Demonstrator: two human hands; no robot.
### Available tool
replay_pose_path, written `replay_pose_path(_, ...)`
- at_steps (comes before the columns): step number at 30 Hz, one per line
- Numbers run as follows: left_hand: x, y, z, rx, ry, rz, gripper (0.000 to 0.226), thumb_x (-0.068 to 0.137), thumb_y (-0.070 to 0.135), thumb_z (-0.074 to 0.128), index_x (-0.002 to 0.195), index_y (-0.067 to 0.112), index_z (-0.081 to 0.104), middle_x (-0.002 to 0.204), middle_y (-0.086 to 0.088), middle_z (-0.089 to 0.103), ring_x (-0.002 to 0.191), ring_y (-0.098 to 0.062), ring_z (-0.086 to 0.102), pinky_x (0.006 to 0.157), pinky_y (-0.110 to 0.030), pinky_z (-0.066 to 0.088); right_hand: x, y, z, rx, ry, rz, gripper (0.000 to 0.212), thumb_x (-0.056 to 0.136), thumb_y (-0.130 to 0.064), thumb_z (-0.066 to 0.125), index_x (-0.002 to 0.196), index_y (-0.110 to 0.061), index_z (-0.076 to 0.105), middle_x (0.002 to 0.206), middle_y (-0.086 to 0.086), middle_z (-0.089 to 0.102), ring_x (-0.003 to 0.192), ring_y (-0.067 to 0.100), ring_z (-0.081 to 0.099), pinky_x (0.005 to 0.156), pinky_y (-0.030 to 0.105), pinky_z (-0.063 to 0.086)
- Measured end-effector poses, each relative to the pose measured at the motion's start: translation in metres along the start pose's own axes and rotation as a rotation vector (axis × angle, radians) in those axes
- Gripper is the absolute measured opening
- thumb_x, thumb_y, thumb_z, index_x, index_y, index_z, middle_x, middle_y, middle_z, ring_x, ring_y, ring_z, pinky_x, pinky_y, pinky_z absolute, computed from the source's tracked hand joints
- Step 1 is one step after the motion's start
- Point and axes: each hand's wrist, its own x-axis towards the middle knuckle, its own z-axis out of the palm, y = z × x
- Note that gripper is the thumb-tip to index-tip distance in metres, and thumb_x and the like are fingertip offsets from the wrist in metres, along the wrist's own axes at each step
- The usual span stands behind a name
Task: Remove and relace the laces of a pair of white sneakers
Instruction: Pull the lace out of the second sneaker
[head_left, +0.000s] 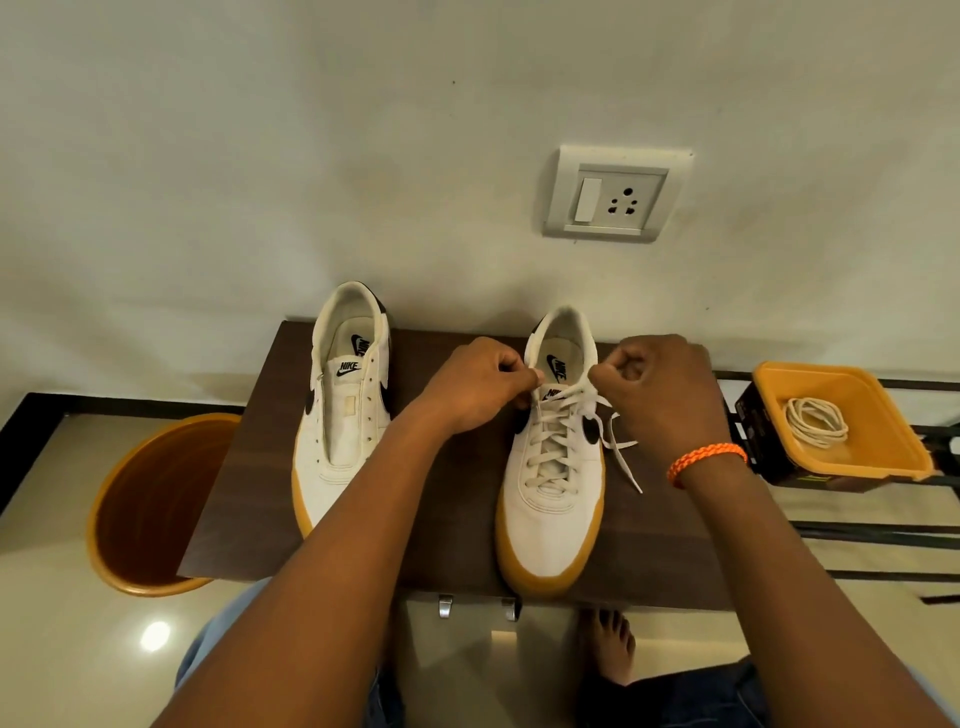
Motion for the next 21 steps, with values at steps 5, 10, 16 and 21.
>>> replay_pose_path(5,0.000,0.001,0.004,0.111,0.104,0.018,0.015,0.095,0.040,0.073,0.088,0.026,0.070,0.084,0.011,0.073,0.080,-0.011,0.067,0.084,-0.047,0.059,0.004,0.002,-0.015,0.144,0.251,-0.002,0.023,0.086,-0.021,0.062,0.063,-0.017,0.062,0.056,-0.002,0.057,0.054,0.012,0.050,0.054,0.025,0.037)
replay_pose_path(10,-0.001,0.020,0.021,0.240,0.173,0.311,0.063,0.089,0.021,0.073,0.143,0.042,0.050,0.160,0.007,0.033,0.149,-0.023,0.031,0.116,-0.040,0.034,0.008,-0.010,-0.024,0.912,0.103,-0.028,0.022,0.092,-0.006,0.046,0.076,-0.003,0.060,0.080,0.013,0.060,0.074,0.023,0.059,0.066,0.035,0.046)
replay_pose_path(16,-0.010,0.043,0.028,-0.133,-0.046,0.331,0.030,0.101,0.025,0.070,0.131,0.024,0.066,0.167,0.018,0.033,0.160,-0.010,0.010,0.125,-0.040,0.012,0.005,-0.013,-0.045,1.560,-0.194,-0.092,0.021,0.098,-0.011,0.030,0.083,-0.010,0.045,0.094,0.012,0.061,0.084,0.031,0.060,0.072,0.037,0.046)
replay_pose_path(21,-0.019,0.044,-0.002,-0.677,0.061,0.244,0.027,0.106,0.004,0.042,0.086,0.005,0.060,0.100,-0.023,0.075,0.100,-0.034,0.073,0.099,-0.039,0.057,0.008,-0.002,-0.043,1.481,-0.009,0.046,0.019,0.095,-0.015,0.042,0.082,-0.014,0.055,0.087,0.009,0.064,0.078,0.028,0.062,0.067,0.033,0.043)
